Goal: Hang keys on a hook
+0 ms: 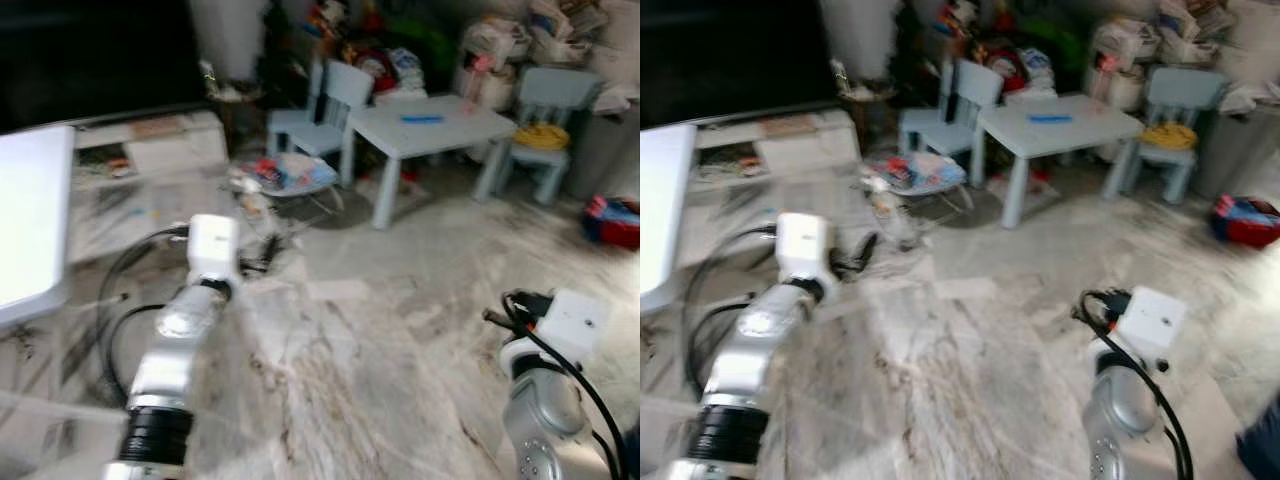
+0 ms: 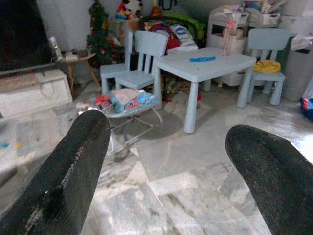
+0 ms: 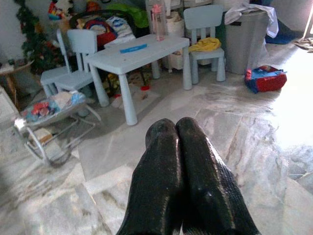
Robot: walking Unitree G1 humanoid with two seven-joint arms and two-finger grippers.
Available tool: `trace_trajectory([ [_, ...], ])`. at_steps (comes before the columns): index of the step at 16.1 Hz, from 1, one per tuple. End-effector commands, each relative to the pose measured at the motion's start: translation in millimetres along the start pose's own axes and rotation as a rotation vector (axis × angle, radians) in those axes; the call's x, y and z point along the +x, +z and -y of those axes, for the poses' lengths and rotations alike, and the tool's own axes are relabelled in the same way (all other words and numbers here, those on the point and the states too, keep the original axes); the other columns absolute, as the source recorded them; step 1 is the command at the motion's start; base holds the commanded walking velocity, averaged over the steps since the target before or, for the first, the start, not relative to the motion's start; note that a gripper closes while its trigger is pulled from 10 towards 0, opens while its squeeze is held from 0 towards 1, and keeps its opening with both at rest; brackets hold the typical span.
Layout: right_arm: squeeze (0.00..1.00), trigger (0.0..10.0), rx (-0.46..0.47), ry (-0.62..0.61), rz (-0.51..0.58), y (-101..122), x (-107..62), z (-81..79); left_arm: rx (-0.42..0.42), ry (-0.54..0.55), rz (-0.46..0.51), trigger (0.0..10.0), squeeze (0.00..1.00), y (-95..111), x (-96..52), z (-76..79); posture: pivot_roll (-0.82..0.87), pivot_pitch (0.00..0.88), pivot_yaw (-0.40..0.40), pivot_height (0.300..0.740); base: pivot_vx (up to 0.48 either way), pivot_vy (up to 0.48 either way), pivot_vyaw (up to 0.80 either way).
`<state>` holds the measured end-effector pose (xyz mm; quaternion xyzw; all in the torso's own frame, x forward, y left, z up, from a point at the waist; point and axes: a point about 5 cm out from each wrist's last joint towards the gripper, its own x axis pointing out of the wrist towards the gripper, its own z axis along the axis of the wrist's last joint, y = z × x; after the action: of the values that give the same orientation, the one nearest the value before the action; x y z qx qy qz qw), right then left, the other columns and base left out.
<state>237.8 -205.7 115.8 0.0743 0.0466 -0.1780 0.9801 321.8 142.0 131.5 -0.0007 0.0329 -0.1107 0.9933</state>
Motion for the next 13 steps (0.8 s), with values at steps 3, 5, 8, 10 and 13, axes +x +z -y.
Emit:
trace_trajectory([
  [3, 0.0, 10.0, 0.001, -0.033, 0.003, 0.1, 0.4, 6.5, 0.0, -0.036, 0.004, 10.0, 0.0, 1.4, 4.2, 9.6, 0.04, 0.0, -0.003, 0.74, 0.442, 0.0, 0.0],
  [5, 0.0, 10.0, 0.003, -0.036, 0.001, -0.8, 0.4, 6.9, 0.002, -0.032, 0.002, 10.0, 0.0, 1.3, 5.7, 7.7, 0.05, 0.0, -0.002, 0.74, 0.435, 0.0, 0.0],
  [8, 0.0, 10.0, 0.001, -0.038, 0.0, -1.4, 0.5, 7.1, 0.0, -0.026, -0.009, 10.0, 0.0, 0.1, 6.9, 5.8, 0.05, 0.0, -0.002, 0.74, 0.408, 0.181, 0.0],
  [10, 0.0, 10.0, 0.0, -0.04, -0.002, -2.7, 0.7, 7.6, 0.014, -0.03, -0.016, 10.0, 0.0, -0.9, 7.9, 5.0, 0.05, 0.0, -0.001, 0.74, 0.353, 0.326, 0.0],
  [13, 0.0, 10.0, -0.009, -0.059, -0.006, -5.5, 1.6, 13.6, 0.024, -0.027, -0.032, 10.0, 0.0, -3.3, 10.7, 3.1, 0.05, 0.0, 0.001, 0.74, 0.331, 0.323, 0.0],
])
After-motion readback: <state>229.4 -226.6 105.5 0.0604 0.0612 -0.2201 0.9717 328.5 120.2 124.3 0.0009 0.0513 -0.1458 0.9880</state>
